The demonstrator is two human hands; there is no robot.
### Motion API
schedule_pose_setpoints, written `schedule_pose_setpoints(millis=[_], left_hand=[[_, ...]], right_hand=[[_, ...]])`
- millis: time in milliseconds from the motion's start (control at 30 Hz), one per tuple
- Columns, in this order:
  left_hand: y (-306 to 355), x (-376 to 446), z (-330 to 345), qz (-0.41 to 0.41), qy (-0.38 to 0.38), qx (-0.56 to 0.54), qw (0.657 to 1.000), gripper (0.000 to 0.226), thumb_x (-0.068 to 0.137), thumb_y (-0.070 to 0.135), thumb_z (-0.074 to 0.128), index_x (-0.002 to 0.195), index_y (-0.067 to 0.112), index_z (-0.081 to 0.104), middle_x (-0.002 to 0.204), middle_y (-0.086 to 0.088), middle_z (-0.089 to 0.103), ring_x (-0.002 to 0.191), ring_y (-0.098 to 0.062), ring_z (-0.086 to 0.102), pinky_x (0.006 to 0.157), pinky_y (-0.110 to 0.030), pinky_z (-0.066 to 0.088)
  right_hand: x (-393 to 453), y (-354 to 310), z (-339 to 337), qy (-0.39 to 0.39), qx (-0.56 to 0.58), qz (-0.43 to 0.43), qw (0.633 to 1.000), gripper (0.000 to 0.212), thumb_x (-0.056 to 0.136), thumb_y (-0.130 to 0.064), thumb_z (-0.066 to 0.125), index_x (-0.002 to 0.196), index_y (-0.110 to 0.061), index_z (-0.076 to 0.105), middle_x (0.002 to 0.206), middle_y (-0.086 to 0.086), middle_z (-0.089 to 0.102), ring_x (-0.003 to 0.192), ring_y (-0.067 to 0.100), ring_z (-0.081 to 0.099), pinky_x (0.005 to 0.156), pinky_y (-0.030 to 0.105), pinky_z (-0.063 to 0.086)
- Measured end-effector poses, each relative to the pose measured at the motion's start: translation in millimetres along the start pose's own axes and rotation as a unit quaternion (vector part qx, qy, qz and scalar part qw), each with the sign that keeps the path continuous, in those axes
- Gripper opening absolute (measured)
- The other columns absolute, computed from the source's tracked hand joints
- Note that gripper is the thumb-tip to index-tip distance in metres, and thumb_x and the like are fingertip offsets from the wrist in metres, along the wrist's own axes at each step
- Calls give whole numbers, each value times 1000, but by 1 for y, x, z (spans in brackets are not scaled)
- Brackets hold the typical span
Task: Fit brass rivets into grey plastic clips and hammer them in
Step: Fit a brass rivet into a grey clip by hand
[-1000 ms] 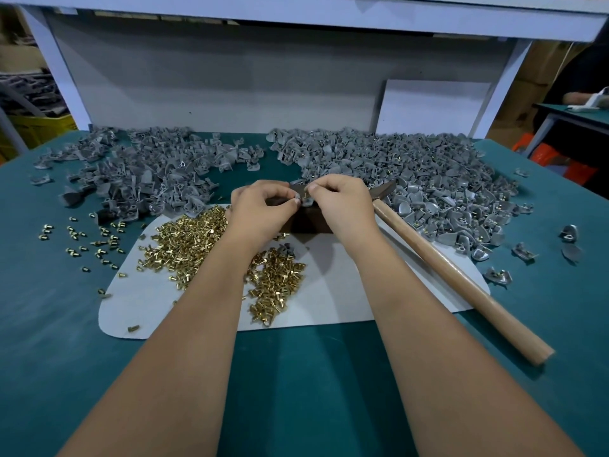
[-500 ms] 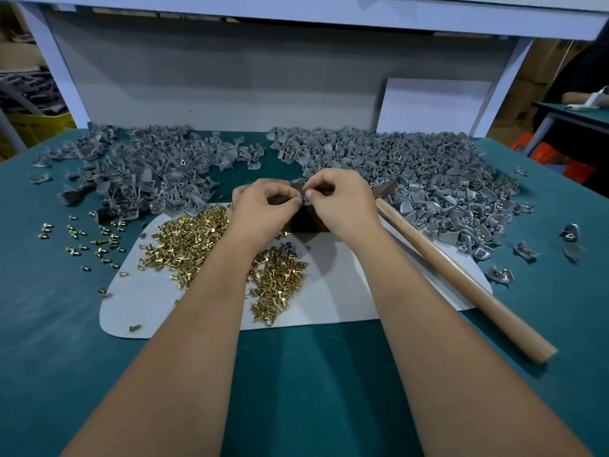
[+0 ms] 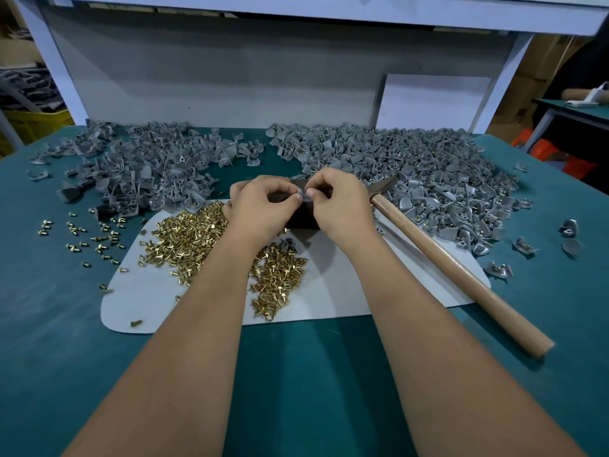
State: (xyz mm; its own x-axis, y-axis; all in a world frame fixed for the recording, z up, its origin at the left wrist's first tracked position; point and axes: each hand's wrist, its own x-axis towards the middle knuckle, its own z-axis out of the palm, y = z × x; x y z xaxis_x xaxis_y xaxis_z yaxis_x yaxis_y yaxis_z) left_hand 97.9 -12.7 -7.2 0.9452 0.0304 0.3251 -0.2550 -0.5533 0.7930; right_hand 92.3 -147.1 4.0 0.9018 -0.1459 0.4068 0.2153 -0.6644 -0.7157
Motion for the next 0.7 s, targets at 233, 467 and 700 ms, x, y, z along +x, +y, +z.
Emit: schedule_pose_setpoints(millis=[233,467,700], left_hand=[[1,-2,0,-2,4,-9,1000,16,85,39,70,73,46,62,104,23,61,126,-18,40,108,-49,32],[1,-3,0,0,6,3,1000,17,86,39,68,73,46,61,102,26,58,123,-16,34,106,-46,29],[1,-1,0,-17,-7,-32,999,14,87,36,68,75,42,64,103,27,57,125,-15,31,110,-48,26]], right_hand=[[2,-5,2,1,-28,20,999,19,87,-15,61,73,-29,59,77,-9,61,83,19,58,75,35,51],[-6,5,2,-7,85,-3,996,15,93,-12,55,89,-20,67,91,-6,66,91,13,57,78,27,43],[-6,7,1,9,162,26,986,29,100,-15,43,115,-22,66,95,-8,67,95,5,58,82,19,43]])
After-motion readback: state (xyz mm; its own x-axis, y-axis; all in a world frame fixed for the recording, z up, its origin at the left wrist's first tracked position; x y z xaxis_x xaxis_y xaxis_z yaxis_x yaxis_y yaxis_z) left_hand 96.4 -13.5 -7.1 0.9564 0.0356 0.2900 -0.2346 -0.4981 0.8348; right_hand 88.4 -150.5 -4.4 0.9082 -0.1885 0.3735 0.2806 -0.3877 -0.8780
